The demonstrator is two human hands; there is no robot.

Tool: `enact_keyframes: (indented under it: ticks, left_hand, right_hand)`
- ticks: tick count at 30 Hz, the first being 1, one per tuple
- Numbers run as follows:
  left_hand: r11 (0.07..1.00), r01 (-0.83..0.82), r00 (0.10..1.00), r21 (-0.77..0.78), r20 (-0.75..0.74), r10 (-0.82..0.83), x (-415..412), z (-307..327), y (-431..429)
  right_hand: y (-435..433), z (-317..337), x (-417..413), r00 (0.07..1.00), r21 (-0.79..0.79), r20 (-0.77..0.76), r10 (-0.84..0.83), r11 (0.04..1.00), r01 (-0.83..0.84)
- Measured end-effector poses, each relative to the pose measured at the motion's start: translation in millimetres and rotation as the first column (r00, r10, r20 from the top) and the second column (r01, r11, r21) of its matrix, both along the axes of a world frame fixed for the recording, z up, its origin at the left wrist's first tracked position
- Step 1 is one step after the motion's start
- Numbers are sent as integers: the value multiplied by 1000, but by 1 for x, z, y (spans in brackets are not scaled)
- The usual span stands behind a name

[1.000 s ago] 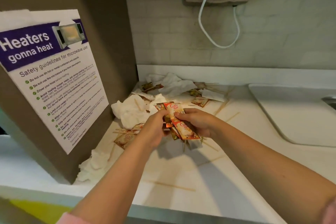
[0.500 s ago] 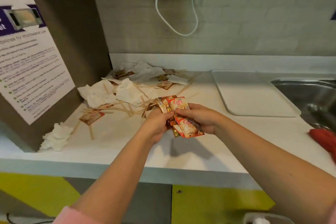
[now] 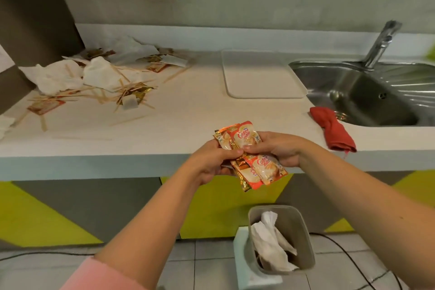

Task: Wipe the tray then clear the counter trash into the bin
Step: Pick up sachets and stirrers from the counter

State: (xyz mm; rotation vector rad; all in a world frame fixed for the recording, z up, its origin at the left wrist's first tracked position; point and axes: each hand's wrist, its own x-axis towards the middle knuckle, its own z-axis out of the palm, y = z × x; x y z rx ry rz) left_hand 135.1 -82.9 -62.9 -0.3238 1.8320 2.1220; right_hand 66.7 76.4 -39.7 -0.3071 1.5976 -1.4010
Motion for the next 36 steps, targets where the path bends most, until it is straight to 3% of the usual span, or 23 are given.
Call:
enact_keyframes:
  ticks: [6,11,16,20,26,30,36]
  left_hand:
    - [989,142,979,27,145,-145,15,-41,48]
    - [995,56,929,79,362,-81,25,-103,92]
    - [990,120,866,-68,495,-71,30,-139,121]
    - [982,140,859,-128,509,-56,27,-151,129]
    - [977,126,856,-175,516,-18,22,-158,124]
    - [973,117,868,-201,497,-2,20,-155,117]
    - [958,151,900,-243,434,-32,15,-136,104]
  right_hand:
    - [55,-39,16,998,133,48,42,990,-48]
    - [89,-99,28,992,299,126,-6,954,-32]
    - [102,-160,31,991,623,-37,-130,772,125]
    - [102,-180,33,984,789,-181,4,597,143]
    - [103,-195,31,983,911,-117,141,409,50]
    - [97,-188,25,967,911,-176,186,403,88]
    - [68,-161,21,943,906,-128,306,423,-15]
